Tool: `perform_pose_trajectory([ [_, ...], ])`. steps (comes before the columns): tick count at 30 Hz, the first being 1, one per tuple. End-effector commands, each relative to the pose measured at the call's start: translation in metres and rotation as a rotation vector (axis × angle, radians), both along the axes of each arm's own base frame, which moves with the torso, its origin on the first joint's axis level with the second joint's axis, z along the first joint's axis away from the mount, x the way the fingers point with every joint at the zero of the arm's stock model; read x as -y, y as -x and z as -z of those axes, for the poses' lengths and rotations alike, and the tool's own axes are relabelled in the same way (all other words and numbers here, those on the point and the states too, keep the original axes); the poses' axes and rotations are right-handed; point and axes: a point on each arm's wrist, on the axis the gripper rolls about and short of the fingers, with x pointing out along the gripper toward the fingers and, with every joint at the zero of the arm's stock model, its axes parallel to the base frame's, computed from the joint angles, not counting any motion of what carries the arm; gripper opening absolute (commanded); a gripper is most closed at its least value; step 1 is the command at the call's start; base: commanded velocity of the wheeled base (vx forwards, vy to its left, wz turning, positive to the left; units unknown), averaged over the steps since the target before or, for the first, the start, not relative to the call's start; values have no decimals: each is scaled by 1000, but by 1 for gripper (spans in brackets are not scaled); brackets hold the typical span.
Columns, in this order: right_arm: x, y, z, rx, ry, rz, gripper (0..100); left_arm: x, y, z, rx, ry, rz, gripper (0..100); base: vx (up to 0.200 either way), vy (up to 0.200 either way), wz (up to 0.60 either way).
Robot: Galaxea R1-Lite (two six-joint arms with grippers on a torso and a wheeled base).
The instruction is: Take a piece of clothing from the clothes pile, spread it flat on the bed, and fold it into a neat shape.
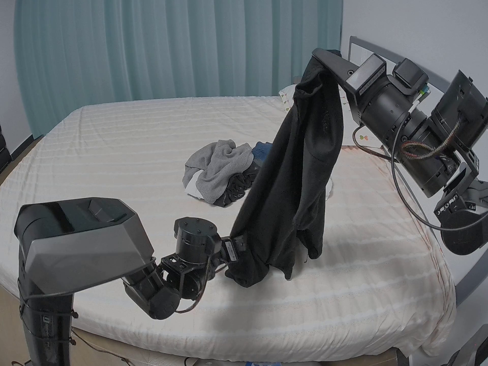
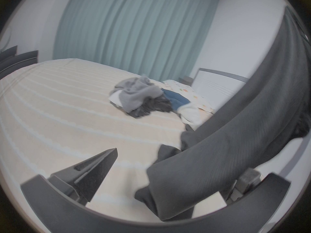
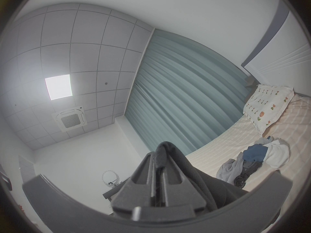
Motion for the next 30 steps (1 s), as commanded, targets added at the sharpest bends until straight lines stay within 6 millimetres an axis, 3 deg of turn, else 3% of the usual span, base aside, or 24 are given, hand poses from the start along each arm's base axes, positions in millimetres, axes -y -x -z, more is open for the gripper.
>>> perform_pose_trajectory([
  [1,11,-8,3,-22,-17,28,0,-37,-39,9,17,8,-150,100,0,0,0],
  [6,21,-19,14,-67,-13,55,0,-73,-58,-4,49,49,-259,100,0,0,0],
  [13,34,-36,23,-105,-23,92,0,-101,-51,-41,98,80,-290,100,0,0,0],
  [21,50,-42,22,-100,-23,125,0,-115,2,-82,-37,105,-65,100,0,0,0],
  [25,52,-41,26,-116,-15,132,0,-118,19,-85,-151,79,6,100,0,0,0],
  [30,48,-39,52,-189,37,107,0,-115,24,-72,-214,61,43,100,0,0,0],
])
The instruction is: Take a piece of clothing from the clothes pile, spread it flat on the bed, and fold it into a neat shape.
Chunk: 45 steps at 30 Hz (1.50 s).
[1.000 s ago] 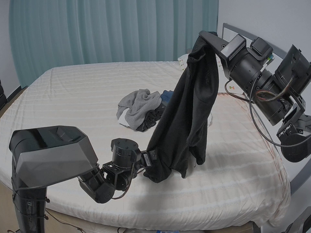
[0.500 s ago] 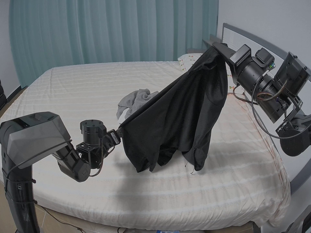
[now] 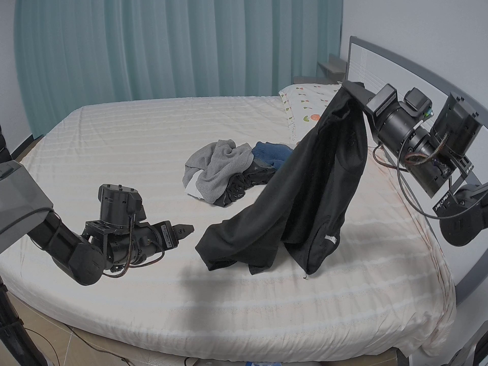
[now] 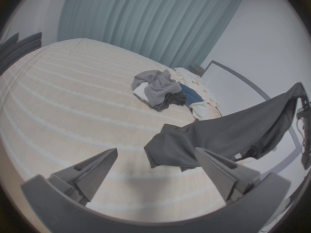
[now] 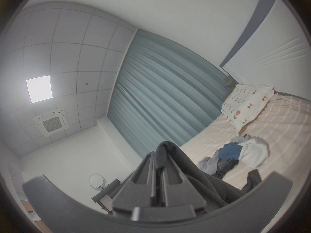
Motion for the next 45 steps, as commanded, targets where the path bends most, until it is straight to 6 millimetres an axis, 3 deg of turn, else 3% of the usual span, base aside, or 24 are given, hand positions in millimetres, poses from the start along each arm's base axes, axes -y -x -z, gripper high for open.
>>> perform_pose_trajectory([
  [1,0,1,19,-57,32,-15,0,0,13,-11,18,7,28,100,0,0,0],
  [8,-1,1,16,-44,31,-29,0,21,17,16,-65,-20,98,100,0,0,0],
  [15,-6,17,-27,86,-26,-84,0,65,29,31,-46,-9,227,100,0,0,0],
  [21,-21,27,-22,76,-7,-166,0,107,60,29,-52,24,350,100,0,0,0],
  [26,-25,30,-22,75,-6,-186,0,129,73,33,-47,9,402,100,0,0,0],
  [36,-37,36,-21,68,-7,-225,0,169,36,67,-46,35,229,100,0,0,0],
  [45,-41,43,-24,77,-14,-248,0,170,23,76,-6,86,204,100,0,0,0],
])
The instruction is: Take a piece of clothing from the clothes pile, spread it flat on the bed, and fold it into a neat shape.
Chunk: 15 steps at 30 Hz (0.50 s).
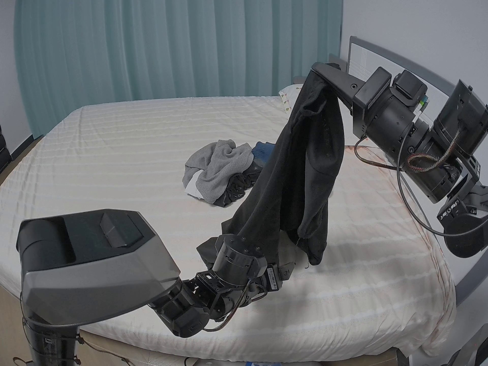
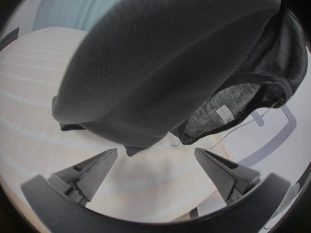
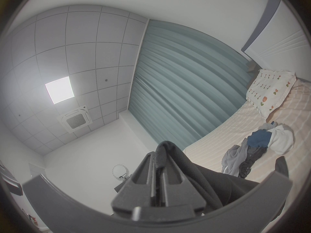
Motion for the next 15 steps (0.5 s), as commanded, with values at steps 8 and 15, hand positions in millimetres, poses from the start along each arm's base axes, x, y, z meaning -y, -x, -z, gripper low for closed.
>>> perform_pose_trajectory([
  [8,-19,17,-4,-15,-8,-50,0,-16,-18,18,-40,53,-93,100,0,0,0],
  [15,-22,21,-5,-14,-11,-66,0,-27,-33,33,-41,56,-146,100,0,0,0],
])
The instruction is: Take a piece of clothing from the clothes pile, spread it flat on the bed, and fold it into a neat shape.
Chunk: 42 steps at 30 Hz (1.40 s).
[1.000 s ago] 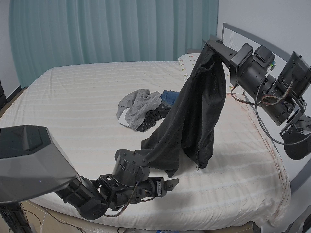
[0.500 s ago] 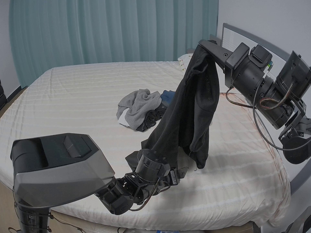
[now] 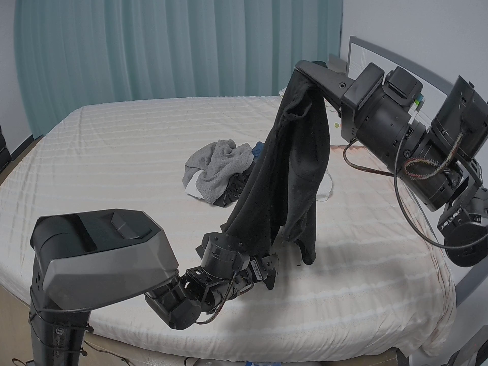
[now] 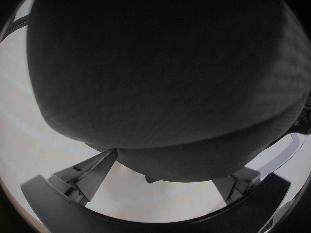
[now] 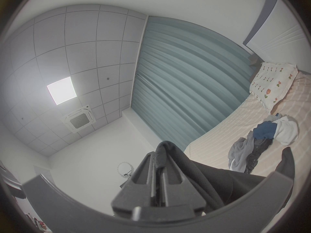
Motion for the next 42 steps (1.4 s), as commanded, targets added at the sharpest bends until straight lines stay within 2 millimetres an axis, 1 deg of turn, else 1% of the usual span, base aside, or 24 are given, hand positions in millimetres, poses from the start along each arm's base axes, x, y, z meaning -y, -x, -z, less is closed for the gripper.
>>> perform_pose_trajectory([
  [1,-3,5,-1,4,-5,-19,0,-7,-9,16,-25,-16,-38,100,0,0,0],
  [5,-9,10,-1,2,-5,-42,0,-5,-12,24,-29,-17,-42,100,0,0,0],
  [9,-11,11,0,-1,-6,-38,0,-5,-19,23,-5,-2,-59,100,0,0,0],
  [10,-10,10,0,-4,-4,-35,0,-5,-19,22,-4,1,-59,0,0,0,0],
  [14,-10,7,5,-14,6,-29,0,-6,-18,22,-8,-3,-61,0,0,0,0],
  [17,-8,3,8,-22,13,-13,0,-12,-18,20,-13,-4,-72,0,0,0,0],
  [20,-5,-1,9,-26,15,1,0,-21,-13,10,-19,4,-71,0,0,0,0],
  [23,1,-9,13,-36,25,31,0,-27,-8,-6,-2,22,-73,0,0,0,0],
  [25,6,-17,17,-45,35,56,0,-32,-2,-22,9,46,-63,0,0,0,0],
  [27,13,-28,23,-63,49,90,0,-42,9,-41,5,82,-7,0,0,0,0],
  [28,14,-30,25,-69,54,98,0,-45,11,-45,2,90,5,0,0,0,0],
  [29,18,-38,31,-93,71,122,0,-54,15,-64,19,134,38,0,0,0,0],
  [31,27,-50,35,-109,81,166,0,-67,12,-85,55,168,34,0,0,0,0],
  [33,35,-60,34,-108,86,215,0,-78,3,-106,89,182,-4,0,0,0,0],
  [34,36,-62,33,-107,85,223,0,-79,1,-110,95,185,-10,0,0,0,0],
  [35,41,-72,23,-81,66,263,0,-88,-10,-131,128,200,-46,0,0,0,0],
  [36,42,-75,17,-71,51,285,0,-93,-15,-143,144,207,-62,0,0,0,0],
  [37,44,-80,7,-55,25,322,0,-99,-23,-162,175,221,-85,0,0,0,0],
  [38,44,-80,7,-55,25,322,0,-99,-23,-162,175,221,-85,0,0,0,0],
  [39,49,-90,-13,-21,-19,384,0,-107,-33,-193,222,239,-123,0,0,0,0],
  [40,52,-93,-20,-4,-36,402,0,-111,-36,-206,246,248,-141,0,0,0,0],
  [41,54,-94,-26,11,-51,414,0,-113,-37,-213,259,254,-155,0,0,0,0],
  [42,54,-94,-26,11,-51,414,0,-113,-37,-213,259,254,-155,0,0,0,0],
])
